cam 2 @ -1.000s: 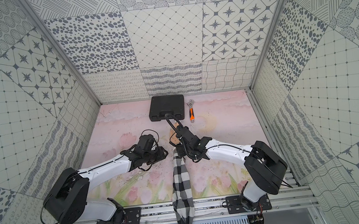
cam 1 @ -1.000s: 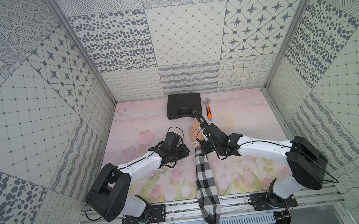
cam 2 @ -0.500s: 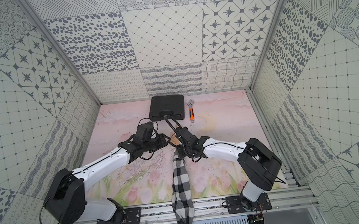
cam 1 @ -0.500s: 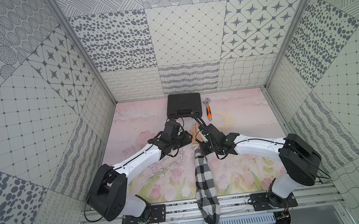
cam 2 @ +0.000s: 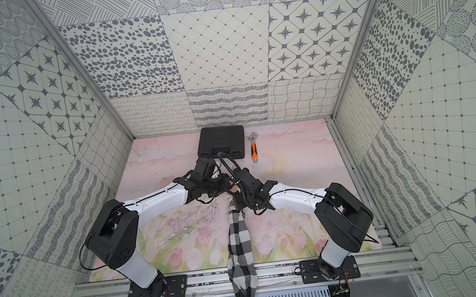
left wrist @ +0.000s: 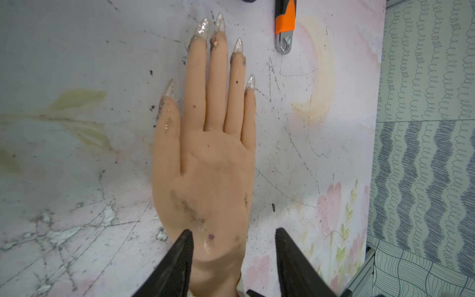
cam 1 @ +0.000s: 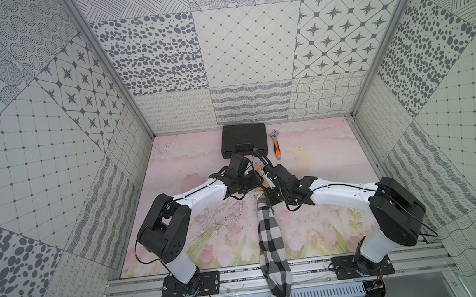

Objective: Take off the watch
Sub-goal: Untie the watch from the hand.

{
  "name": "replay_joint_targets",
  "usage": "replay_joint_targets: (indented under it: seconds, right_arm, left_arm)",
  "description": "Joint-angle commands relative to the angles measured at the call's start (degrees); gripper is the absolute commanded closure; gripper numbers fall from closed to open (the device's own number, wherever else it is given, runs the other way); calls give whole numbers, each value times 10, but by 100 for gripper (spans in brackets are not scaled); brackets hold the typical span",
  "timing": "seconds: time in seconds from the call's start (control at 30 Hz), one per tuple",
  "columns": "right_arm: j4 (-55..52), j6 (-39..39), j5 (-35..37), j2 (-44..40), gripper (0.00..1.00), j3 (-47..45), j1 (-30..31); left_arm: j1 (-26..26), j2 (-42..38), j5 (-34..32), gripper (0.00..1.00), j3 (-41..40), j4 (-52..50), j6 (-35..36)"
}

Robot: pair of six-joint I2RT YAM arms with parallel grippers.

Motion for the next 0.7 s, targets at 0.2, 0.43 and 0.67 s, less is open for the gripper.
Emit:
replay_joint_targets:
  seconds: [0.2,0.43,0.67]
  right_arm:
    - [67,18,-3,-1,100,-7,-18]
    - [72,39,-1,-12,100,-25,-41]
    - [87,56,-8,-17,100,-40,-49]
  left_arm:
    - [-20,9,12,49,-8,-32,16]
    - [-7,-43,-12,53,-64,-55,29]
    - [7,-73,-15,56,-103,-58,28]
